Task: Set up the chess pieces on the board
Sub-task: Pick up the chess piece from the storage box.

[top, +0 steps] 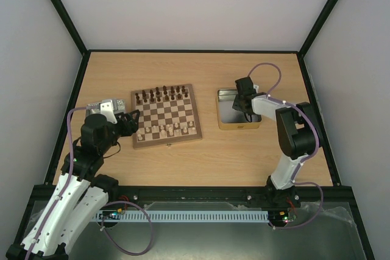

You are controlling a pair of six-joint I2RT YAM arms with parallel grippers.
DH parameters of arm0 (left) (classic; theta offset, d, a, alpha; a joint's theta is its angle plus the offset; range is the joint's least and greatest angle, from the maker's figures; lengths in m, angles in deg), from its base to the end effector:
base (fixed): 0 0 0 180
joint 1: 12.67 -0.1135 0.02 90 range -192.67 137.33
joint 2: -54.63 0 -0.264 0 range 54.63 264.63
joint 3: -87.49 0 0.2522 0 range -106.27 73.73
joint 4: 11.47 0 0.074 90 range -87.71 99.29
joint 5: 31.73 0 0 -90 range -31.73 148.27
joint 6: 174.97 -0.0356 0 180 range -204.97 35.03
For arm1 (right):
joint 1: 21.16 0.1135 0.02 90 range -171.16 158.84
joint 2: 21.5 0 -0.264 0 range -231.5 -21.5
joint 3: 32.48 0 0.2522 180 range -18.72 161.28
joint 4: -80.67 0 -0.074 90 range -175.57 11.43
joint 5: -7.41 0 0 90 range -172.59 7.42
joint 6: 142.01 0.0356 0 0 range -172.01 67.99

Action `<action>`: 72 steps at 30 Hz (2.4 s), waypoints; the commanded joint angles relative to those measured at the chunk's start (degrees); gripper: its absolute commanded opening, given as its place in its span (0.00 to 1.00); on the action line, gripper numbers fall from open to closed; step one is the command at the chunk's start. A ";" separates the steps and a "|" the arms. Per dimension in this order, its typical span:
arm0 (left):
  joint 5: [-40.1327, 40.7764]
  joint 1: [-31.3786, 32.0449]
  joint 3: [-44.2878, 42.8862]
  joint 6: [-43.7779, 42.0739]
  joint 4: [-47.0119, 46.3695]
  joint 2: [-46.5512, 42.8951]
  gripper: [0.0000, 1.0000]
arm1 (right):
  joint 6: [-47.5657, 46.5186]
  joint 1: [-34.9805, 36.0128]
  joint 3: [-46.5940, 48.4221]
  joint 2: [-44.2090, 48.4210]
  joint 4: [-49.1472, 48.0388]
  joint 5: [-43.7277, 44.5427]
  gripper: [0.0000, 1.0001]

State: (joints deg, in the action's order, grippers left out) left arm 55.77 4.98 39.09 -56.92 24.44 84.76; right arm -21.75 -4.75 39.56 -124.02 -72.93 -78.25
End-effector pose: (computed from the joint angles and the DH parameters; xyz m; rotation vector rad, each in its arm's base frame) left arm 0.1287 -0.0426 0.2919 -0.1436 1.9156 -0.5841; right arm 0.3407 0.0975 0.1516 0.3391 2.5513 0.2136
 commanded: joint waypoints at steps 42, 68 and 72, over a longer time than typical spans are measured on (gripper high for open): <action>-24.04 -0.25 -0.48 13.32 -15.23 7.45 0.73 | -3.54 -1.60 -9.92 22.15 -11.83 -33.31 0.05; -30.77 17.34 -19.34 74.16 -71.12 63.66 0.76 | 11.65 -1.55 -16.70 42.95 -18.47 -41.84 0.06; -30.99 19.29 -25.41 82.20 -73.19 70.53 0.76 | 11.81 -1.60 -16.66 44.55 -17.86 -42.14 0.06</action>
State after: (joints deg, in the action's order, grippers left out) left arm 26.15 22.55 18.24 13.42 -42.07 150.62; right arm -11.15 -6.20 23.52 -81.49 -89.30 -118.90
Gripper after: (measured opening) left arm 0.761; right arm 0.097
